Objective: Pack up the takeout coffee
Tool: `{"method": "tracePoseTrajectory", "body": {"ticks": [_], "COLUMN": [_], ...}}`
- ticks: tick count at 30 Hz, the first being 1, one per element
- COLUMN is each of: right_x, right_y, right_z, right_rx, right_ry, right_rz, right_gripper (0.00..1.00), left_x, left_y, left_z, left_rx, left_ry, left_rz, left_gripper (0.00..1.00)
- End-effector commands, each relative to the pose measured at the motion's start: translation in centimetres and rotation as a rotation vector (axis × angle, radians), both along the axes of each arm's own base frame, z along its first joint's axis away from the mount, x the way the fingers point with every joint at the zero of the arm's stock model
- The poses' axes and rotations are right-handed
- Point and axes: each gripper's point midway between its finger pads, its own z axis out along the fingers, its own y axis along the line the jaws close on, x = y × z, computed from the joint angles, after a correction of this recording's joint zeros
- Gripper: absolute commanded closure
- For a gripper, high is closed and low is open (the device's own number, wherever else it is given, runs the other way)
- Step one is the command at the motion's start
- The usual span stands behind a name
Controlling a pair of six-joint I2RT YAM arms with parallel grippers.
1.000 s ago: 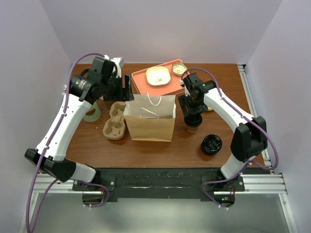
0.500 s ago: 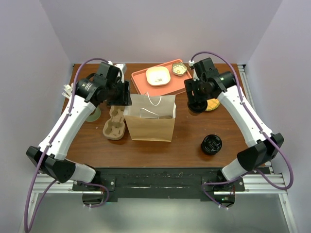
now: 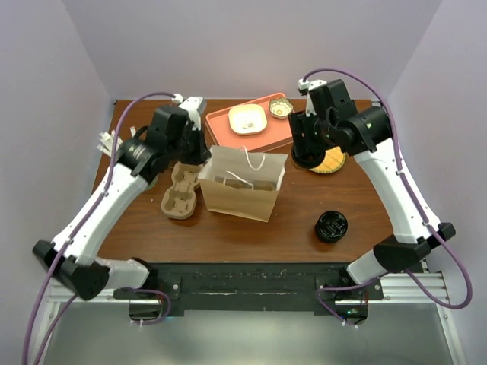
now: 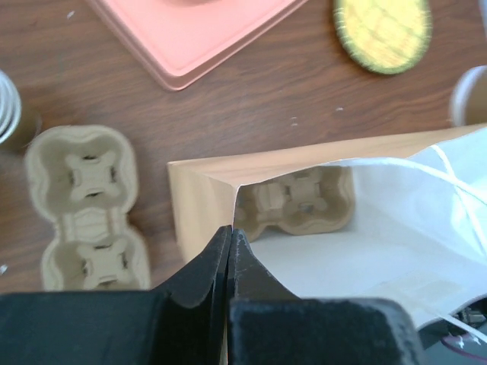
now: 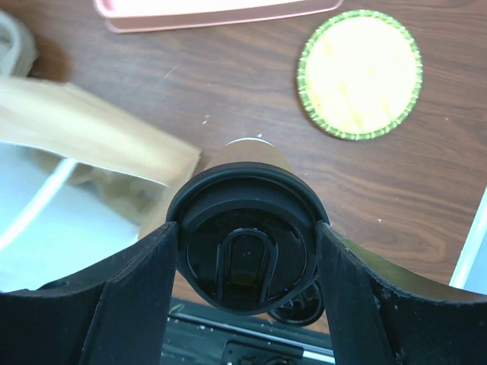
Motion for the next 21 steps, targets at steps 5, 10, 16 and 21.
{"method": "tracePoseTrajectory", "body": {"ticks": [5,10,16,21], "right_x": [-2.6,-3.0,-4.3,-6.0], "right_y": [-1.0,-0.2,2.1,4.8], "right_z": [2.7,5.3,8.1,11.0], "right_rx": [0.028,0.097,0.204,0.326], "right_ry": [-0.060,-0.156,-0.241,-0.317], "right_rz": [0.001,0.073,0.231,0.372], "right_gripper": [0.38,0.38,0.38,0.39], "left_x": [-4.2,-6.1,-6.4,-5.9], "left_y": [-0.6,0.8,0.3,0.2], "left_z": [4.0,3.5,2.3,2.6], "left_rx": [-0.242,-0.241,-0.241,-0.256], "left_ry": [-0.290,-0.357,-0.311,-0.245], "left_rz": [-0.062,-0.074,-0.095,-0.039], "left_gripper": [1.00,1.00,1.00,1.00]}}
